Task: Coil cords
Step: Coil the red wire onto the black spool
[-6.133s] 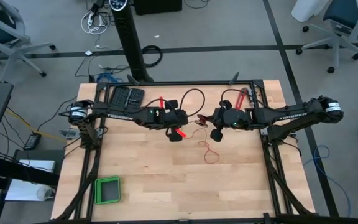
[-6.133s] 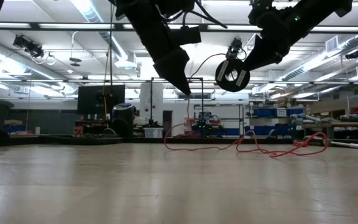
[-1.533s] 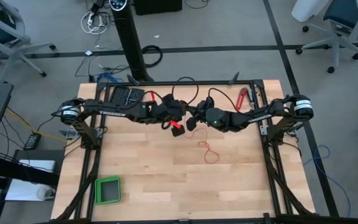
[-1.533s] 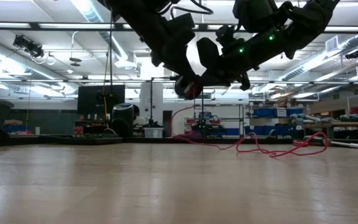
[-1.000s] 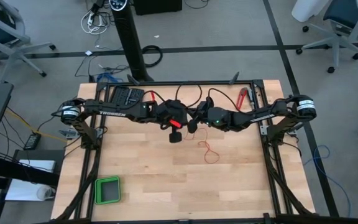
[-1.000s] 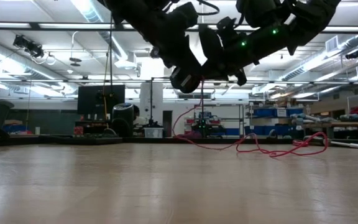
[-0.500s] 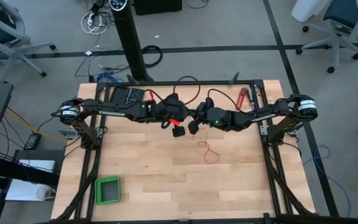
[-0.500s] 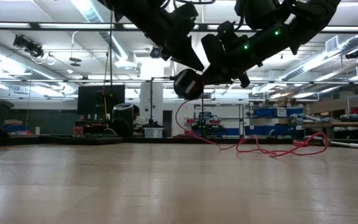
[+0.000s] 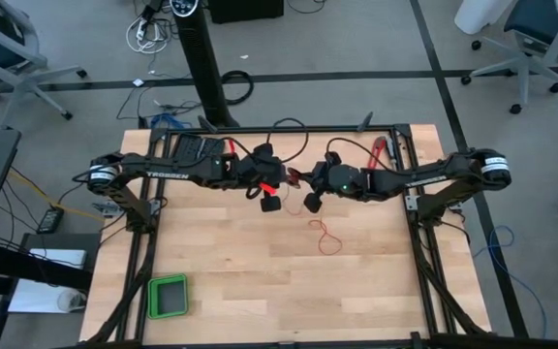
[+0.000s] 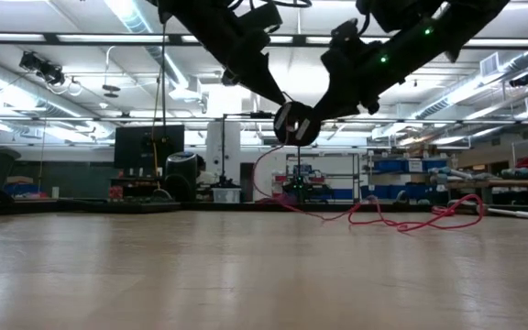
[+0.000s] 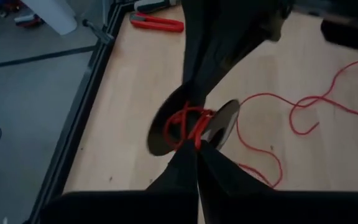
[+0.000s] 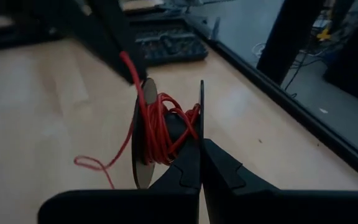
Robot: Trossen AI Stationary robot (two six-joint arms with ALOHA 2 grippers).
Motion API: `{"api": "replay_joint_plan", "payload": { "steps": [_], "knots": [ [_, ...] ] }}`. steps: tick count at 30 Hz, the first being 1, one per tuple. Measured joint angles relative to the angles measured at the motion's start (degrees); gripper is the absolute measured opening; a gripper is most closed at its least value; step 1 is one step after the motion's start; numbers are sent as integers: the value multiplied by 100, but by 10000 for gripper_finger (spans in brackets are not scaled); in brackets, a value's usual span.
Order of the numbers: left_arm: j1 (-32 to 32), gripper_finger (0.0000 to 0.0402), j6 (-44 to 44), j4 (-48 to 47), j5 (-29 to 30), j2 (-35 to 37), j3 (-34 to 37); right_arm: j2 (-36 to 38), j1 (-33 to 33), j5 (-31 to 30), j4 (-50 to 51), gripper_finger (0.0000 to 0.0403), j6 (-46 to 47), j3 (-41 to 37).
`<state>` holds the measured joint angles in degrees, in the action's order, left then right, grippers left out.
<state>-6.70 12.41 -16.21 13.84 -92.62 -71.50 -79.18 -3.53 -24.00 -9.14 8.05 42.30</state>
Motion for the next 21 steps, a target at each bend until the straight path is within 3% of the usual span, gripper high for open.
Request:
{"api": "replay_joint_plan", "payload": {
  "steps": [11, 18, 21],
  "knots": [
    [2, 1, 954, 14, -87, -56, 0, 846, -10, 1201, 989, 1, -25, 2],
    [30, 2, 873, 7, -761, -159, -9, 1223, -4, 1514, 1379, 1, -21, -7],
    [94, 24, 800, 44, -908, -298, -9, 1254, -3, 1690, 1412, 1, -21, -9]
  ]
}}
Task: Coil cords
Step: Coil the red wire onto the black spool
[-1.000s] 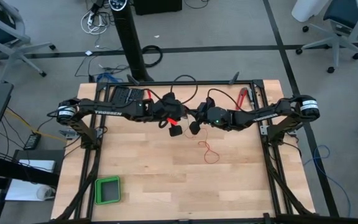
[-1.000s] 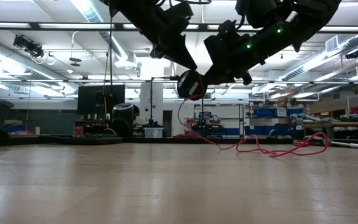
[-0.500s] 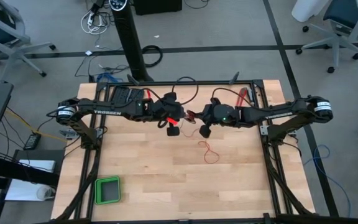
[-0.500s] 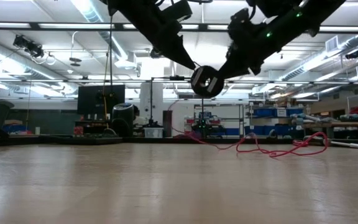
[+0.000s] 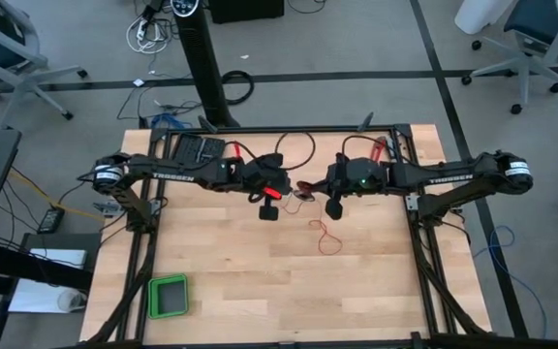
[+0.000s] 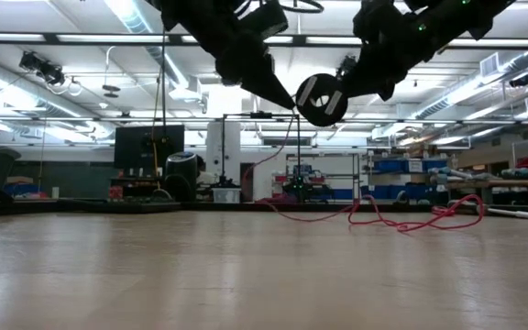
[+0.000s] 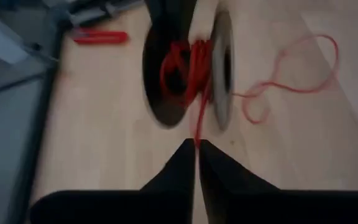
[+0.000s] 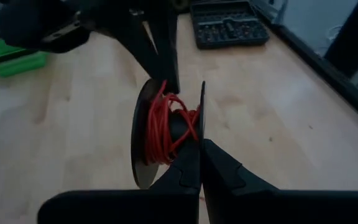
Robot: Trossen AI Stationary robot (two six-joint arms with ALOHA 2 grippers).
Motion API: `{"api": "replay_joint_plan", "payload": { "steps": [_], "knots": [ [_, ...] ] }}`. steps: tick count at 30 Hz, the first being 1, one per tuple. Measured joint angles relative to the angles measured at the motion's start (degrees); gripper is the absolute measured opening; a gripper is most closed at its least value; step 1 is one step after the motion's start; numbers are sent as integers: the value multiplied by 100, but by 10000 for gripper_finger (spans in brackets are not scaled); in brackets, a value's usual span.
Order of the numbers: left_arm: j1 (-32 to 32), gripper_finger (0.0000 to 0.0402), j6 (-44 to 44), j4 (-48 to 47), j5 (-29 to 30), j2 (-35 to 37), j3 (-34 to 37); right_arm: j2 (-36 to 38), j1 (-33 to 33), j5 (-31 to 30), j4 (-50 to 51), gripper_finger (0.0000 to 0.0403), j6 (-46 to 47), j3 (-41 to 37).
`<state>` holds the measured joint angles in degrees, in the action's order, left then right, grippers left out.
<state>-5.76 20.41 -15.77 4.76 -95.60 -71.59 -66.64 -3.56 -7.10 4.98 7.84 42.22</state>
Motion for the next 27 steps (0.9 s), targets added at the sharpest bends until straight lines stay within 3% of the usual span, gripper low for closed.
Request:
{"api": "replay_joint_plan", "payload": {
  "steps": [5, 11, 27],
  "knots": [
    [57, 109, -504, -82, -80, -291, 24, 30, 5, 85, 147, 1, 74, -2],
    [48, 191, -1195, -376, 104, -316, 22, 299, -62, -407, 672, 1, 96, 0],
    [61, 182, -1913, 783, 230, -281, 450, 403, -153, -654, 603, 1, 417, 0]
  ]
}}
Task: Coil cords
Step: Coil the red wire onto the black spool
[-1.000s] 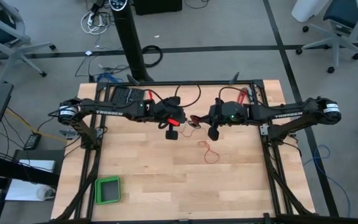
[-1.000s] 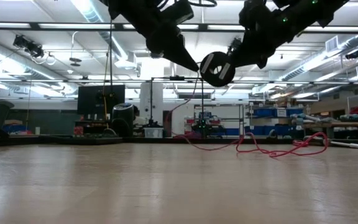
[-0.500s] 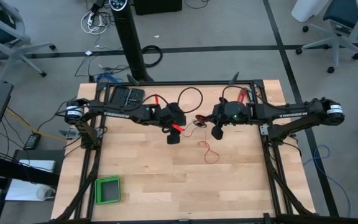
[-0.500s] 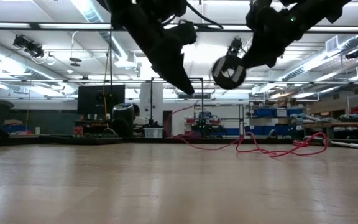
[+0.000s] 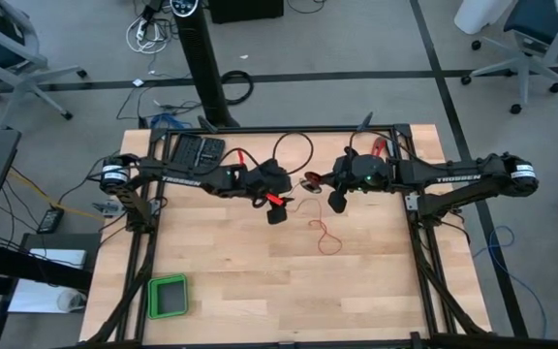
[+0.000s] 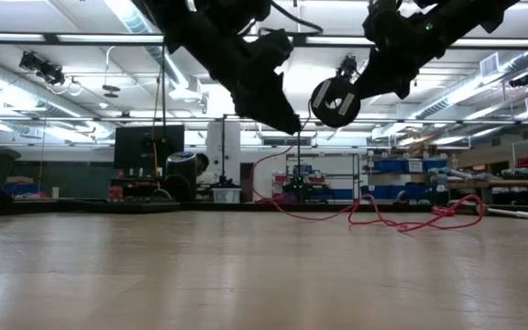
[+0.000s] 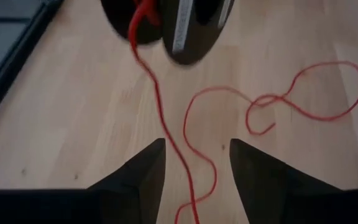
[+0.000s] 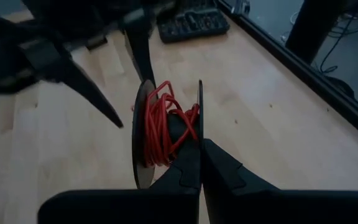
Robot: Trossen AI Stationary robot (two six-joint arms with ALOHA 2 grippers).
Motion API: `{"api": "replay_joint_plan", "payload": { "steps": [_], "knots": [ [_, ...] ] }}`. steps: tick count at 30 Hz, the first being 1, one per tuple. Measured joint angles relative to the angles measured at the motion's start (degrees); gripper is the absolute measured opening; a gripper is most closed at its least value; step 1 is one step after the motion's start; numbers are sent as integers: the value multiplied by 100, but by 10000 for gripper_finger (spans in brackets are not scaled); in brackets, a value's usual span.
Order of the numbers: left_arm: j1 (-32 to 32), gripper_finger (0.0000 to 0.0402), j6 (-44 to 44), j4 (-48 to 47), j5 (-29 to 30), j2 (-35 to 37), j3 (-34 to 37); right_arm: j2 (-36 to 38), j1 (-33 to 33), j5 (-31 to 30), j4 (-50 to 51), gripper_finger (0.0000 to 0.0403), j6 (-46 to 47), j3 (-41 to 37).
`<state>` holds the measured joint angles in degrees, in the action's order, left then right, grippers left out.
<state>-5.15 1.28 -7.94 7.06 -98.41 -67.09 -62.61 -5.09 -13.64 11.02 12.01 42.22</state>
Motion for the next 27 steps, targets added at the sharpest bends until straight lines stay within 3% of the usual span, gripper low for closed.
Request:
{"api": "replay_joint_plan", "payload": {
  "steps": [20, 24, 27],
  "knots": [
    [7, 177, -191, -400, 169, 0, 562, 144, 32, -21, 66, 2, -55, 4],
    [7, 132, -179, -414, 386, 0, 562, 144, 32, -20, 24, 2, -55, 4],
    [7, 42, -183, -338, 384, 0, 562, 144, 32, -21, -41, 2, -55, 4]
  ]
}}
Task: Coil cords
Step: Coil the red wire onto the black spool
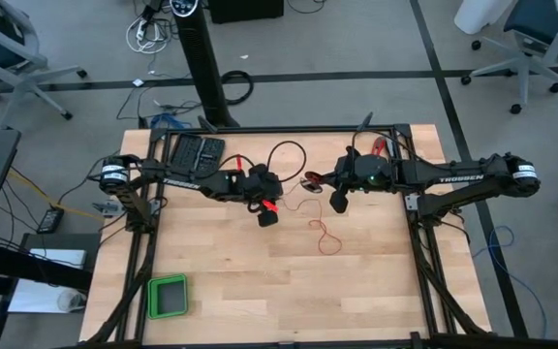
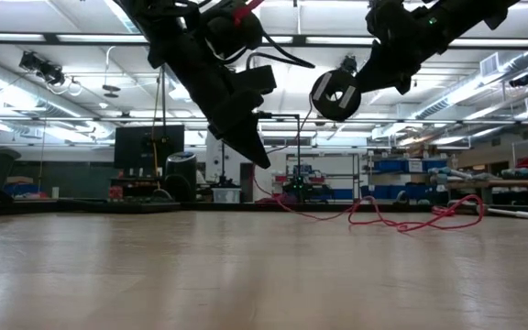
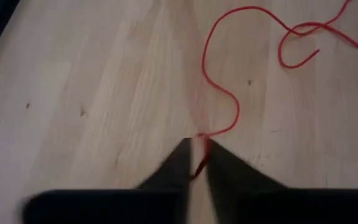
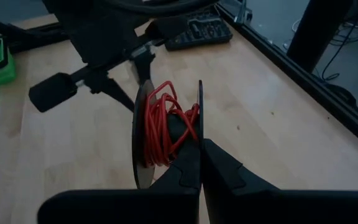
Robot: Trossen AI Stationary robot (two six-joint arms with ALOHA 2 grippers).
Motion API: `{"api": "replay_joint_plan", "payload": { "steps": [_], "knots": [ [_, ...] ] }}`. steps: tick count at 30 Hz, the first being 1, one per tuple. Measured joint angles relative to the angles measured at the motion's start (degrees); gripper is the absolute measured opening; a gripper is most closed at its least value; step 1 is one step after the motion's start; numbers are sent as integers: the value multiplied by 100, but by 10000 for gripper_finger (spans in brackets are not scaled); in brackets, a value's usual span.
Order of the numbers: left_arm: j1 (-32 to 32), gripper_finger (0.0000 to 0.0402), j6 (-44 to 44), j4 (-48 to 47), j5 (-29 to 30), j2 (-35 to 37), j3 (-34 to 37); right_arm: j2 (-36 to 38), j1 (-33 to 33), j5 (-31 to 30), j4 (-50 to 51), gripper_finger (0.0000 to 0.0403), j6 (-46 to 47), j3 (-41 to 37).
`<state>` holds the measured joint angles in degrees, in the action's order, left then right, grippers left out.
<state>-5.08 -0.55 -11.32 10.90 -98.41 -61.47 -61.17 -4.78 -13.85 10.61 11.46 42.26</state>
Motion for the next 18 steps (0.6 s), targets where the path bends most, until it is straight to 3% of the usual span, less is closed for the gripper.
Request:
{"api": "replay_joint_plan", "payload": {
  "steps": [4, 12, 18],
  "knots": [
    [0, 6, -14, -54, 1, 0, 0, 0, 0, 0, -10, 1, -2, 0],
    [0, 2, -161, 199, 13, 0, 0, -56, 0, -4, -315, 1, 257, 0],
    [-2, 1, -230, 513, 541, -16, -1, -213, 21, -400, -679, 1, 818, 0]
  ]
}}
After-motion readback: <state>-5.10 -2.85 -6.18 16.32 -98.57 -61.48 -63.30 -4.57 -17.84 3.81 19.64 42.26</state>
